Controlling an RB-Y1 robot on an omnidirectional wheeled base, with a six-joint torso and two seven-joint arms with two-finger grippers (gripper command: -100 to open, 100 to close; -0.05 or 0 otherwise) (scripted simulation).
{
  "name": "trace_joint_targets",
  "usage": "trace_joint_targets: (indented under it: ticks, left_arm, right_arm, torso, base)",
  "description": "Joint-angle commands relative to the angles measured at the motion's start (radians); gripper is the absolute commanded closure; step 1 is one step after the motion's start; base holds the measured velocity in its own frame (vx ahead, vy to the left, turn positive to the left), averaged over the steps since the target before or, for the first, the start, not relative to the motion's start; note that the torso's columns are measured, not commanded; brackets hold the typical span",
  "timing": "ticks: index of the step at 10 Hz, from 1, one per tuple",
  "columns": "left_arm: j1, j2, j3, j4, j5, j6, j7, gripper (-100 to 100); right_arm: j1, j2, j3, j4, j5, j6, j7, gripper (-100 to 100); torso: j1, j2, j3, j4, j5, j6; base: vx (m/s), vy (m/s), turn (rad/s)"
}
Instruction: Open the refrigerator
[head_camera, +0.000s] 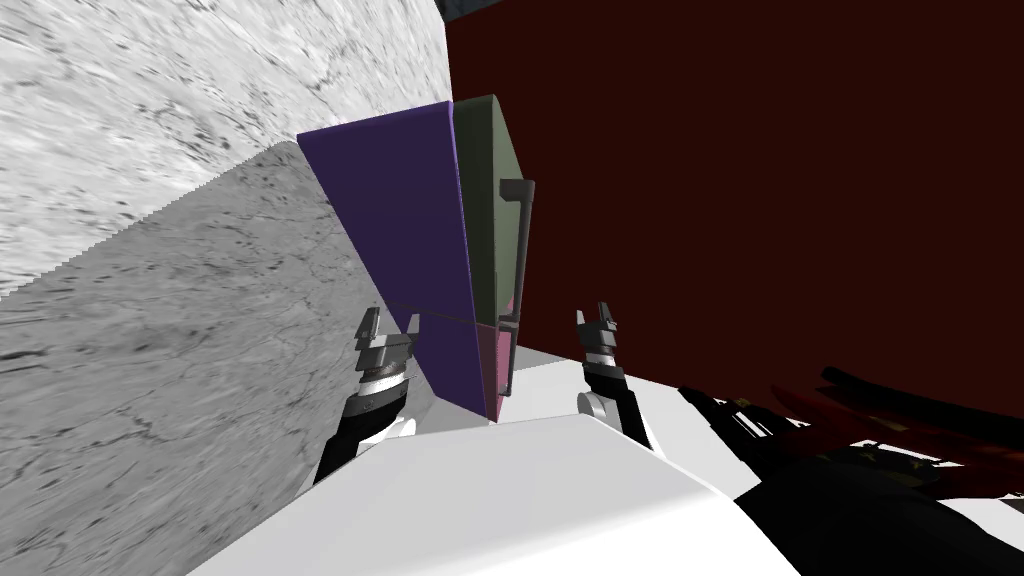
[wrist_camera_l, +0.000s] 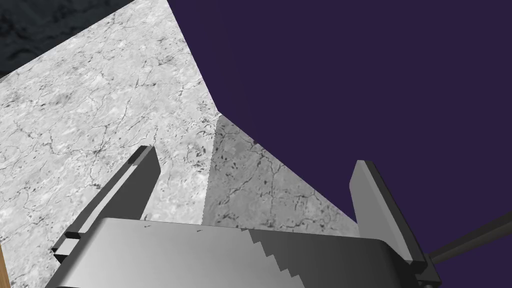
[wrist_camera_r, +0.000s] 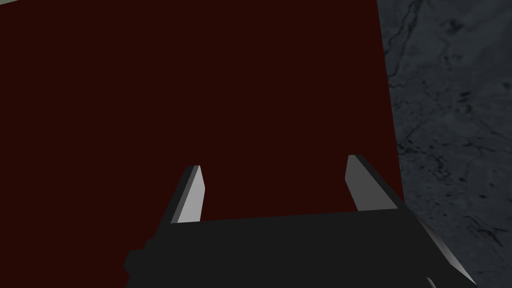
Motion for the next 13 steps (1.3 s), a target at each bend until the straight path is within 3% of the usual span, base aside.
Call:
trace_joint_targets:
  ticks: [1, 9, 10, 13]
  left_arm:
    - [0.000, 0.000, 0.000, 0.000, 0.000, 0.000, 0.000, 0]
    - [0.000, 0.000, 0.000, 0.000, 0.000, 0.000, 0.000, 0]
    - [-0.002, 0.035, 0.001, -0.001, 0.000, 0.012, 0.001, -100]
    - [-0.012, 0.097, 0.004, -0.010, 0.000, 0.061, 0.007, -100]
  right_arm:
    - [0.000, 0.000, 0.000, 0.000, 0.000, 0.000, 0.000, 0]
    - [0.000, 0.000, 0.000, 0.000, 0.000, 0.000, 0.000, 0]
    - [0.000, 0.000, 0.000, 0.000, 0.000, 0.000, 0.000, 0]
    - [0.000, 0.000, 0.000, 0.000, 0.000, 0.000, 0.000, 0]
  torso:
    - [0.000, 0.040, -0.082, 0.041, 0.000, 0.000]
    - [0.000, 0.618, -1.234, 0.617, 0.000, 0.000]
    - [0.000, 0.691, -1.382, 0.691, 0.000, 0.000]
    - [-0.001, 0.737, -1.475, 0.737, 0.000, 0.000]
  base:
    - [0.000, 0.000, 0.000]
    - [0.000, 0.000, 0.000]
    - [0.005, -0.008, -0.014]
    - [-0.001, -0.028, -0.023]
